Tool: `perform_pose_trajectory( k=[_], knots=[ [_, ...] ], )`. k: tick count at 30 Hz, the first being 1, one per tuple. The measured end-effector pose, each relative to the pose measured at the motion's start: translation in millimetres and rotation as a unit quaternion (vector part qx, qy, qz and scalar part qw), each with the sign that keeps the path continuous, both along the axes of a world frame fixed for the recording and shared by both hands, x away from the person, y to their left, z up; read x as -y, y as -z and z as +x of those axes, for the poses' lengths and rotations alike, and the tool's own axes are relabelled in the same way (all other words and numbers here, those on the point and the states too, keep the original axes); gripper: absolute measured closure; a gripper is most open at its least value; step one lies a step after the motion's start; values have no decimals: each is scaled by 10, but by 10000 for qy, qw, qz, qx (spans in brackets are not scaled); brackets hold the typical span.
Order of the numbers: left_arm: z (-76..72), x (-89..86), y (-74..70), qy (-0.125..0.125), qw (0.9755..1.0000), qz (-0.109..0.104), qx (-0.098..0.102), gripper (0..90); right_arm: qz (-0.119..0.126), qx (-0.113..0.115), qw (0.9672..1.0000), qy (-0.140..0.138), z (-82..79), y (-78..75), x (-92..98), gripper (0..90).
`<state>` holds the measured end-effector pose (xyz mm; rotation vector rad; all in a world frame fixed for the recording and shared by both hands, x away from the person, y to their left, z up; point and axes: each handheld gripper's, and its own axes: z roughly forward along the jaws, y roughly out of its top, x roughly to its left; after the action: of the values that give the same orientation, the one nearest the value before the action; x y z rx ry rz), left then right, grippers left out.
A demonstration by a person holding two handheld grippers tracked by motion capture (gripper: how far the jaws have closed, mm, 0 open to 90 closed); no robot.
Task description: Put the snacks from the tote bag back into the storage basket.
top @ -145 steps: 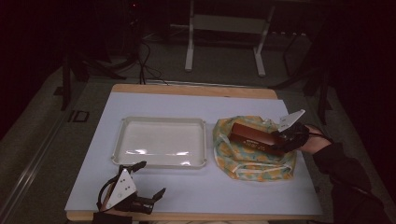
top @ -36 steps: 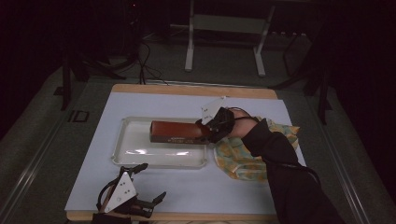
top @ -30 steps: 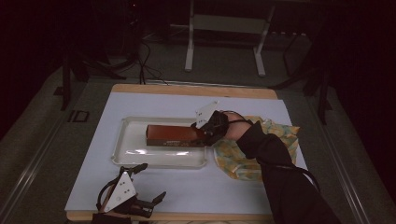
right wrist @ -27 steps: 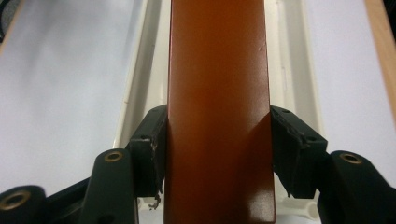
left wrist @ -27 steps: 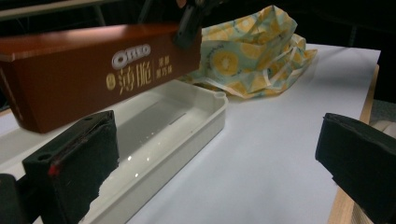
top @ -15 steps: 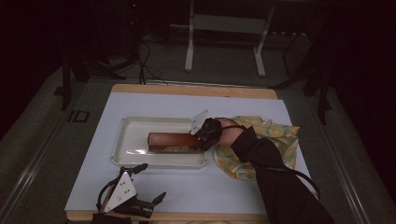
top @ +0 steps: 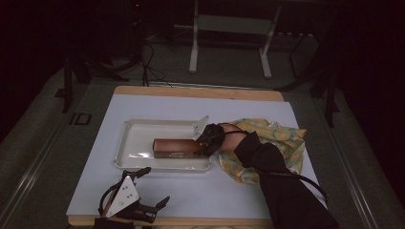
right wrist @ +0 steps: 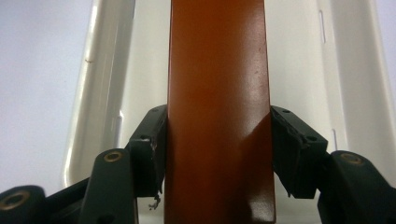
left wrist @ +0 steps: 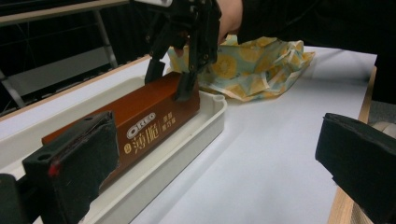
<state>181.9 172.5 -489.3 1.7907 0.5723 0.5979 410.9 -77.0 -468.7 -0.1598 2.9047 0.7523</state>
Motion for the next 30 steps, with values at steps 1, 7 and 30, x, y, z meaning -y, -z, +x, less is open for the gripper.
perform_pose_trajectory(
  k=[1, 7, 30],
  knots=[
    [0, -1, 0, 0, 10000, -2, -1, 0, -14, -36, 10000, 26, 7, 14, -2, 426],
    [-1, -2, 0, 6, 10000, -3, 16, 0, -102, -42, 9999, 85, 9, 56, -24, 422],
    [2, 0, -2, 12, 10000, -14, 27, 0, 181, -150, 9995, 219, -19, -219, 93, 341]
  ],
)
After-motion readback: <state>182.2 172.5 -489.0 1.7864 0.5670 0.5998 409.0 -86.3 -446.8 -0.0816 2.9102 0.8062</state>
